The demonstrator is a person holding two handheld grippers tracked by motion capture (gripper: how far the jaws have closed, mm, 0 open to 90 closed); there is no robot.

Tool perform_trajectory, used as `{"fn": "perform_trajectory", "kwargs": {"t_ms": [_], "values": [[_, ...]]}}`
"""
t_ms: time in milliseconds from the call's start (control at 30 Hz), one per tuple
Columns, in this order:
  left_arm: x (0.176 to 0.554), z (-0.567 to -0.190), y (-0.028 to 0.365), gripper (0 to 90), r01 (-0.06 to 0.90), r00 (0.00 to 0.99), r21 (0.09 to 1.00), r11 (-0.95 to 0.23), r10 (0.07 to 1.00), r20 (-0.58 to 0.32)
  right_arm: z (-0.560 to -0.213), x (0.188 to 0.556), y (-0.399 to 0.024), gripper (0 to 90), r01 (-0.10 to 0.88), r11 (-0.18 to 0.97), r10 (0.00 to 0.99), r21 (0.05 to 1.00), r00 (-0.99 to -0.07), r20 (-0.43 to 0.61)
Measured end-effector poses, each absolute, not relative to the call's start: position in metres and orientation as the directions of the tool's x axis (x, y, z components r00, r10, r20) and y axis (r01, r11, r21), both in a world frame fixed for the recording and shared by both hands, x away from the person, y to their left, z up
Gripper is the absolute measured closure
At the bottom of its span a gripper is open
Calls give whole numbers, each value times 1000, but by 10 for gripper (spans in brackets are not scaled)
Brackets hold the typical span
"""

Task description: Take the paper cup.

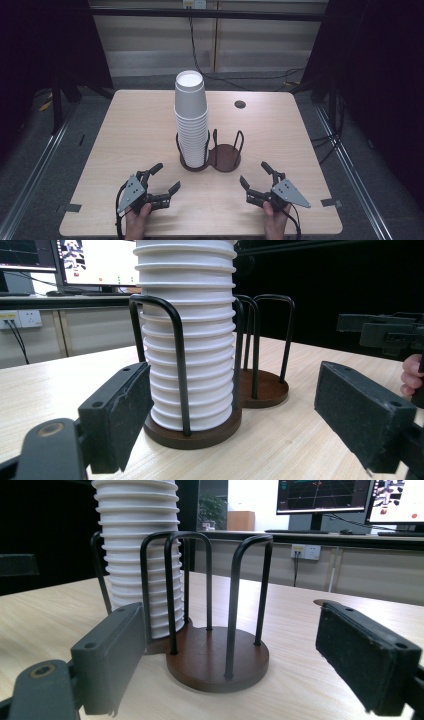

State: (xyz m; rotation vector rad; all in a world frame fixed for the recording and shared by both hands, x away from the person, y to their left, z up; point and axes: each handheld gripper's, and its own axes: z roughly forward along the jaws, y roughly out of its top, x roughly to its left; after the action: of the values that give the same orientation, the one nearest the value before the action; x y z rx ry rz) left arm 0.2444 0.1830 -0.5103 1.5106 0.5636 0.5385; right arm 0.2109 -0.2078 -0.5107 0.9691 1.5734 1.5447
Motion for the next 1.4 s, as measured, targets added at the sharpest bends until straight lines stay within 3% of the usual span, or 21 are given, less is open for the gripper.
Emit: {"fn": "perform_trajectory", "kwargs": {"t_ms": [300,500,867,1133,1400], "values": [[244,-510,183,155,19,764,1000,-6,646,-11,-510,211,-209,126,38,-9,884,999,-467,25],[245,-510,184,155,13,764,1000,-13,645,-2,-508,215,-208,133,107,-14,889,994,-455,61],[245,-510,186,155,15,754,1000,-10,657,-5,-494,215,-202,218,136,28,843,990,-536,50],[246,-510,186,156,17,755,1000,-13,656,-5,-479,219,-192,218,149,70,808,986,-589,32],[246,-510,187,156,16,759,1000,-15,651,-2,-467,224,-186,215,160,40,772,986,-632,71]]}}
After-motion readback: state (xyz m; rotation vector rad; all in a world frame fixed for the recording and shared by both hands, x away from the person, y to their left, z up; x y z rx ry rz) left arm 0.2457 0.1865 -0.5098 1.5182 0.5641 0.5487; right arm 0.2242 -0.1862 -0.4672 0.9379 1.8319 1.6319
